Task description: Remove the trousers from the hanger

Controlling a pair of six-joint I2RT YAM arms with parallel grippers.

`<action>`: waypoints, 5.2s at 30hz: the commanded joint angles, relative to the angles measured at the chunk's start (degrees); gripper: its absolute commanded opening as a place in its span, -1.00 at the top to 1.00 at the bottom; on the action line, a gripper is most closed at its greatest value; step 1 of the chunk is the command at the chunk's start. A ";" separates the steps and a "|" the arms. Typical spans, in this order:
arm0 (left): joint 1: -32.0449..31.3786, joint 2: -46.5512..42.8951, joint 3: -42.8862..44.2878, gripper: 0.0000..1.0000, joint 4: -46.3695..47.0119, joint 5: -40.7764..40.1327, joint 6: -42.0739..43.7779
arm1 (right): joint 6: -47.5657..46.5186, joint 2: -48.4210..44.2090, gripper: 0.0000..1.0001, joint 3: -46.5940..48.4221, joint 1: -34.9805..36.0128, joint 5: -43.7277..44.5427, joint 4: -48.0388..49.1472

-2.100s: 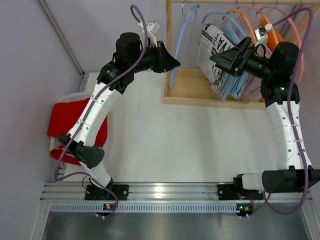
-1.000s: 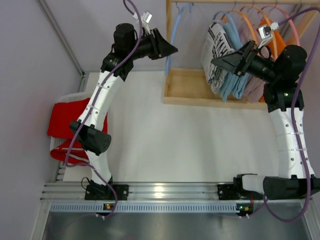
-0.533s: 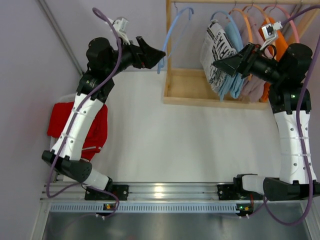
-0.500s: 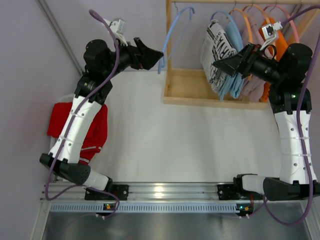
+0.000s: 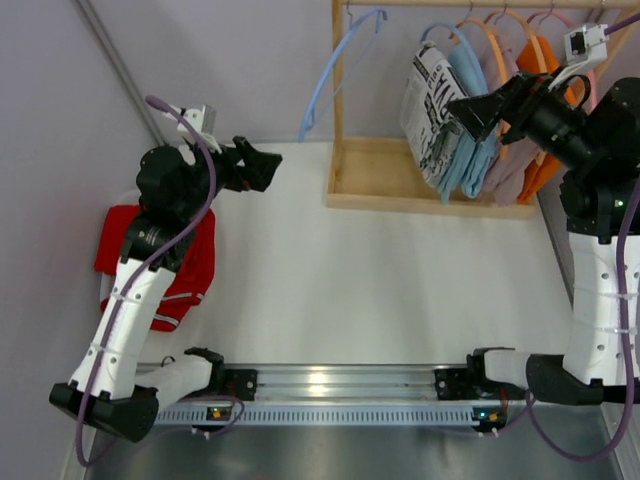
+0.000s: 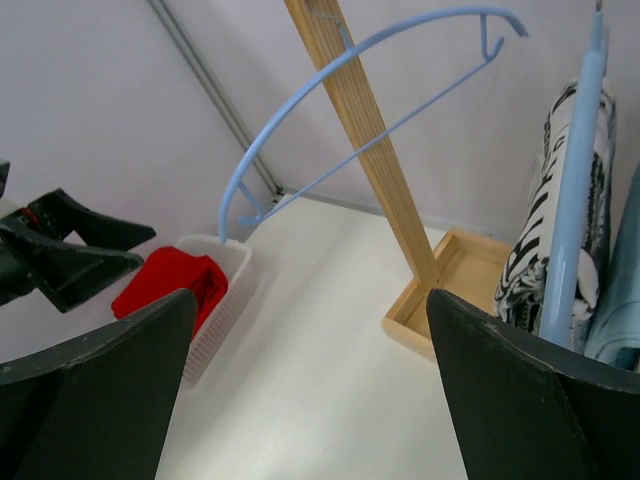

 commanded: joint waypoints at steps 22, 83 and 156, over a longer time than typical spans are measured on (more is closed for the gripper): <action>5.00 -8.90 -8.33 -0.97 -8.22 1.80 -2.70 | 0.44 13.86 -0.77 8.44 -1.12 9.43 6.92; 5.35 -9.43 -11.23 -0.97 -7.52 3.39 -4.99 | 14.84 16.50 0.09 -0.18 -1.12 1.27 14.74; -42.09 -7.86 -33.81 -0.86 31.64 -26.48 40.87 | 39.90 -11.72 1.00 -33.14 3.54 -7.71 41.90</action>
